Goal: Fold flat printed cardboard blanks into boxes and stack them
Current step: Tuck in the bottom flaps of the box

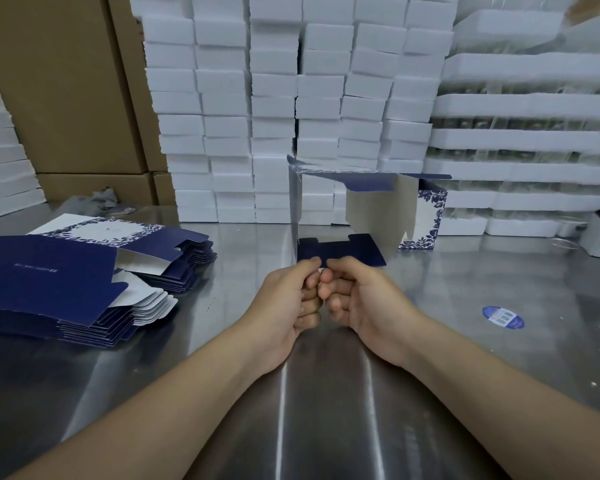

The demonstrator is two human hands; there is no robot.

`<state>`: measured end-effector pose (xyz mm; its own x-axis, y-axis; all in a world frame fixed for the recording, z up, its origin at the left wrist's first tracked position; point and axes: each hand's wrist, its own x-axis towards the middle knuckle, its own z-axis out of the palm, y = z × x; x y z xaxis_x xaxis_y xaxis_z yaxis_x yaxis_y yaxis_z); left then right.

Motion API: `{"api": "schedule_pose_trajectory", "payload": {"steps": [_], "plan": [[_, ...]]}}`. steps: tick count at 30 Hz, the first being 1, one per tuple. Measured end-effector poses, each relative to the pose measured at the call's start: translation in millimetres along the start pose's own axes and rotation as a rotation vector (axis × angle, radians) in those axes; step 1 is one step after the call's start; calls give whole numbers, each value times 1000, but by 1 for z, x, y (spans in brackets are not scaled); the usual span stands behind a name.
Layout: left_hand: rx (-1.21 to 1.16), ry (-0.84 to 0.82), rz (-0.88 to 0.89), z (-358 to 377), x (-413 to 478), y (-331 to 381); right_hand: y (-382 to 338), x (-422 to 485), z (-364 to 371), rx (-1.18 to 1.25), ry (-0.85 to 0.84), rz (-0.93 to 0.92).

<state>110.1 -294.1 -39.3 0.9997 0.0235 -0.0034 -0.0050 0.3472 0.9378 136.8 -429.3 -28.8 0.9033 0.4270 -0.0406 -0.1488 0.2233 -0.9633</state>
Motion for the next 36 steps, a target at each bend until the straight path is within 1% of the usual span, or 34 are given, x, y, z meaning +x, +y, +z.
{"api": "schedule_pose_trajectory", "payload": {"steps": [4,9,13,16,18,23,26,30,32,34,36], "plan": [[15,21,-3,0,0,0,3,0,1,-17,20,-42],[7,-4,-11,0,0,1,5,-1,2,-32,19,-95],[-33,-1,-21,-1,-1,0,6,-3,3,-58,19,-76],[-60,42,-22,-3,0,-1,5,-2,4,0,57,-41],[-46,59,-14,-2,0,-2,5,0,4,37,75,-33],[37,83,9,0,-2,-1,9,2,4,-1,82,-58],[91,72,31,1,-3,-2,12,2,8,17,68,-87],[57,82,36,4,-4,-3,15,0,11,-8,56,-91],[35,83,27,4,-4,-3,14,-1,10,35,59,-63],[44,78,35,4,-4,-3,12,-1,9,101,81,-38],[84,76,46,4,-5,-4,13,-2,9,86,110,-46]]}}
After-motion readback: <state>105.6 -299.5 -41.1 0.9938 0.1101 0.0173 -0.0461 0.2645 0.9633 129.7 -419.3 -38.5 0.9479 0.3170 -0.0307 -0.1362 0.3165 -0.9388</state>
